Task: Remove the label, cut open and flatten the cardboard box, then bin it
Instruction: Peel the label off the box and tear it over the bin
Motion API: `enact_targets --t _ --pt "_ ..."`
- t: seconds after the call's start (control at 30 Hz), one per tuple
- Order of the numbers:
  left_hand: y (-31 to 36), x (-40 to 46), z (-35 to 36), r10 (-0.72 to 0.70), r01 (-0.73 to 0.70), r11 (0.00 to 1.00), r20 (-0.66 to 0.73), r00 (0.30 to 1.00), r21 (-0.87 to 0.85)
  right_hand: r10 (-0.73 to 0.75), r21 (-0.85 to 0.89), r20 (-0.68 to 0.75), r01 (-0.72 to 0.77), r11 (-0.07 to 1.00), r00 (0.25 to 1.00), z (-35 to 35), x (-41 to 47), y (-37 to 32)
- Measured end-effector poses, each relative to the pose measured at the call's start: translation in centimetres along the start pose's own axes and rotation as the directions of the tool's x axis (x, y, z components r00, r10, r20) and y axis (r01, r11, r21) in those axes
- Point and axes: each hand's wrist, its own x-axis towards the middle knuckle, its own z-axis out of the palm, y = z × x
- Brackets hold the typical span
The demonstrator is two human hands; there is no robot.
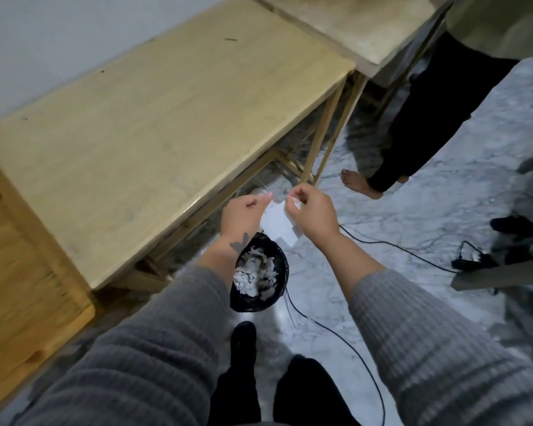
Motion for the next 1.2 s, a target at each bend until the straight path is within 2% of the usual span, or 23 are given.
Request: enact_targets --t 0.17,0.27,0.4,0.47,0.53,0.6,0.67,0.73,0.8,0.87,0.97,1.03,1.13,1.2 --pt "0.5 0.3 -0.1 -0.07 0.075 0.992 0.052 0.996 -0.097 -0.096 -0.039 0.085 0.1 0.994 0.992 -1.0 2.6 -0.1" --pt "0.9 0.1 0.3 -0.094 0.089 0.994 -0.083 0.992 -0.063 -0.258 -0.104 0.208 0.283 0.953 0.944 -2.0 3.9 0.3" --pt "1.4 -0.5 1.3 -0.117 0.163 0.973 -0.258 0.959 0.165 -0.502 -0.354 0.339 0.603 0.715 0.795 -3.4 5.0 0.5" --pt "1.8 -1.2 2.1 -0.065 0.166 0.949 -0.35 0.934 0.267 -0.564 -0.401 0.406 0.694 0.597 0.719 -4.0 5.0 0.6" --pt "2.1 -1.9 3.1 -0.027 0.166 0.932 -0.396 0.918 0.322 -0.585 -0.405 0.45 0.738 0.539 0.675 -4.2 4.9 0.6" --pt "2.0 -2.5 4.1 -0.007 0.169 0.919 -0.414 0.91 0.357 -0.561 -0.372 0.488 0.741 0.559 0.669 -4.0 4.5 0.3" --pt "1.5 -3.0 4.6 -0.022 0.196 0.916 -0.442 0.897 0.351 -0.514 -0.298 0.494 0.692 0.657 0.701 -3.8 3.9 0.2" --pt "1.0 -3.4 4.8 -0.066 0.236 0.915 -0.454 0.888 0.328 -0.465 -0.213 0.51 0.631 0.746 0.723 -3.5 3.5 0.3" --pt "0.8 -3.7 5.1 -0.14 0.297 0.907 -0.451 0.881 0.298 -0.466 -0.186 0.506 0.62 0.763 0.726 -2.9 3.0 0.6" --pt "0.5 -3.9 5.3 -0.255 0.355 0.921 -0.442 0.86 0.159 -0.534 -0.193 0.462 0.667 0.719 0.709 -2.2 2.6 0.8" --pt "-0.8 -4.3 5.4 -0.346 0.316 0.938 -0.414 0.842 -0.141 -0.597 -0.181 0.417 0.706 0.685 0.686 -1.5 1.9 1.0" --pt "-1.6 -4.9 5.3 -0.417 0.321 0.906 -0.457 0.785 -0.276 -0.59 -0.138 0.41 0.687 0.714 0.696 -1.3 1.4 1.0" --pt "-2.4 -5.3 5.1 -0.463 0.306 0.881 -0.525 0.715 -0.36 -0.549 -0.09 0.402 0.628 0.773 0.733 -0.7 0.8 1.4" --pt "-3.7 -5.6 4.6 -0.527 0.315 0.844 -0.562 0.638 -0.434 -0.508 -0.078 0.385 0.575 0.814 0.771 -0.4 0.9 1.8"
